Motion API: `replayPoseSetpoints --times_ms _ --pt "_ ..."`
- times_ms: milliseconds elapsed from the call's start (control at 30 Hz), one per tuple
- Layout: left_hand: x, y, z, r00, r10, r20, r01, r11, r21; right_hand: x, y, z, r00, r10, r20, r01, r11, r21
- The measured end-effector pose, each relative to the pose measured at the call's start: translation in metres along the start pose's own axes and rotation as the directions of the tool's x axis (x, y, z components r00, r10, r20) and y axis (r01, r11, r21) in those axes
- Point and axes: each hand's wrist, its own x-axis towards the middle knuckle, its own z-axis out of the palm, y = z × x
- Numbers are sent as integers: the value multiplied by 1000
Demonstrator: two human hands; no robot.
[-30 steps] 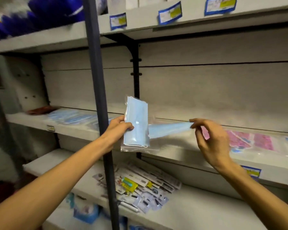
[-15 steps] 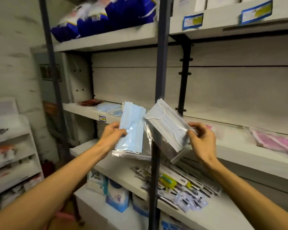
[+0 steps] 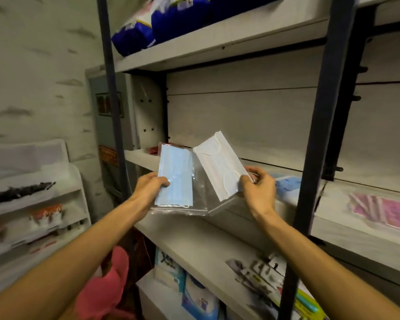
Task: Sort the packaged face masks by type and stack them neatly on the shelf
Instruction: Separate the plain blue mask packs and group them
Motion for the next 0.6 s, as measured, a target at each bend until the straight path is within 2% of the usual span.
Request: replayPoseSetpoints --times_ms 133,333,467,600 --pt "68 15 -2 1000 -5 -29 5 1000 6 53 15 36 998 -18 -67 16 999 -35" --pt "148 21 6 999 42 -30 -41 999 33 121 32 71 971 90 -220 -79 995 55" --pt "189 23 15 995 63 -73 -62 998 26 151 41 94 948 237 -211 -202 964 173" --pt "229 22 20 996 91 -10 -91 996 -14 178 46 118 922 328 -205 -284 934 216"
